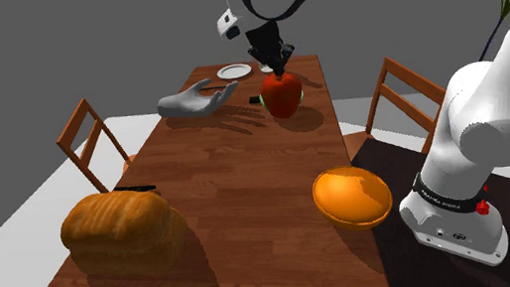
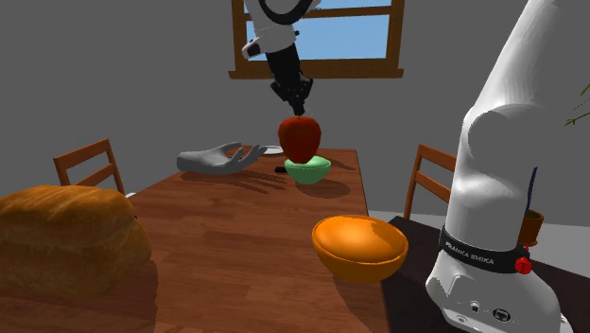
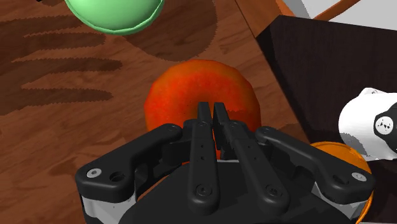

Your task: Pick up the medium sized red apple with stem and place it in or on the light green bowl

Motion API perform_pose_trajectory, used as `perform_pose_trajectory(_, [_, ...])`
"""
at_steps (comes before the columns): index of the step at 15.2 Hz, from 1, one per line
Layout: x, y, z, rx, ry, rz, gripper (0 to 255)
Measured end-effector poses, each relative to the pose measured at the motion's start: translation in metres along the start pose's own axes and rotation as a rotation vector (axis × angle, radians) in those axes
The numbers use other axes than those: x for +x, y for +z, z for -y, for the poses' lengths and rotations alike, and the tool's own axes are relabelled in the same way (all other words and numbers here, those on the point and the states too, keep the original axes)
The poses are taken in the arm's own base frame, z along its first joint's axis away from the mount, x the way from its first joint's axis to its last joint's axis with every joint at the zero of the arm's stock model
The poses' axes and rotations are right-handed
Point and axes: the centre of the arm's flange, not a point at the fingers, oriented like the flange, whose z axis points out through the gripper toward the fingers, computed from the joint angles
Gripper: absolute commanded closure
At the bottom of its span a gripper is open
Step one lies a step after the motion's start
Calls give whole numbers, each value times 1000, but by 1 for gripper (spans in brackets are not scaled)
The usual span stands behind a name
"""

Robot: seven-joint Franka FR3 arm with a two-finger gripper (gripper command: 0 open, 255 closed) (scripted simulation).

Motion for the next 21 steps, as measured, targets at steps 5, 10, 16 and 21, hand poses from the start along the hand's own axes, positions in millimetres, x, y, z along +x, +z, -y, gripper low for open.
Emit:
perform_pose_trajectory(5, [-13,-18,-2,0,0,0,255])
perform_pose_trajectory(10, [-65,-16,-30,1,1,-1,255])
perform_pose_trajectory(16, [-132,-15,-73,1,1,-1,255])
perform_pose_trajectory(21, [-189,-14,-109,1,1,-1,255])
